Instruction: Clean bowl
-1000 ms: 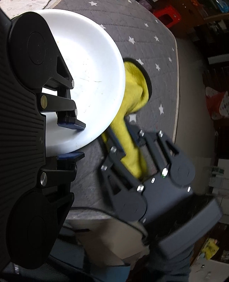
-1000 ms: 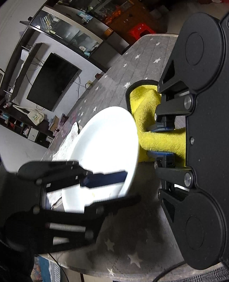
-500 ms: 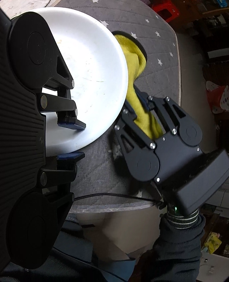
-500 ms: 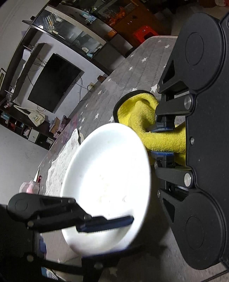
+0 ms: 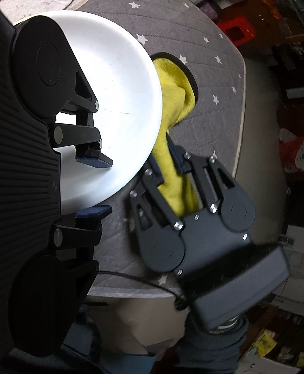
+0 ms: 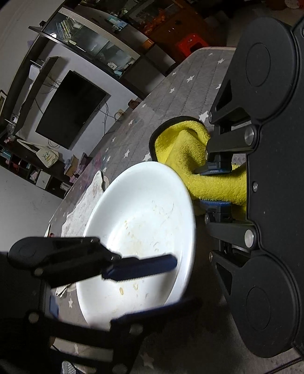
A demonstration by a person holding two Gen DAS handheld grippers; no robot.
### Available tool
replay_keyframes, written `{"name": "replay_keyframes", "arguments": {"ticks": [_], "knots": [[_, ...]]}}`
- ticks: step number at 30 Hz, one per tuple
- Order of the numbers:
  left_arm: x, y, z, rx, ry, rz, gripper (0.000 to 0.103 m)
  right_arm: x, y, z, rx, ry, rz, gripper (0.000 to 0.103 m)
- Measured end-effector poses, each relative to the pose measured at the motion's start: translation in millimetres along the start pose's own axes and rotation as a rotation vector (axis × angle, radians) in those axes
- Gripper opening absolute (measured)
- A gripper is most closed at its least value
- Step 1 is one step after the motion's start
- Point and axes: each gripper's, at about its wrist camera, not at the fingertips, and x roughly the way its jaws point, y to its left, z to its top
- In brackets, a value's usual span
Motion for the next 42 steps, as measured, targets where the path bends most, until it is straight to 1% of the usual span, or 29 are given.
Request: {"name": "replay_keyframes", "arguments": {"ticks": [8,18,21,29,42], "knots": [[1,0,0,0.002,-0.002,0.003,0.034,-14,9,-3,0.012,-0.001,0.001,0.022],[-4,-9,-10,0.073,-0.003,-0.029,0.030,-44,31,-6,0.006,0.006,0.025,0.022],[-5,-12,-12,0.090,-0.003,-0.035,0.029,-46,33,-6,0.000,0.008,0.025,0.022],[-7,-16,-17,0.113,0.003,-0.042,0.028,-32,21,-3,0.011,0.001,0.011,0.022],[-9,-17,-18,0.099,0.003,-0.053,0.029,2,-3,3,-0.010,0.005,-0.004,0.022]]}}
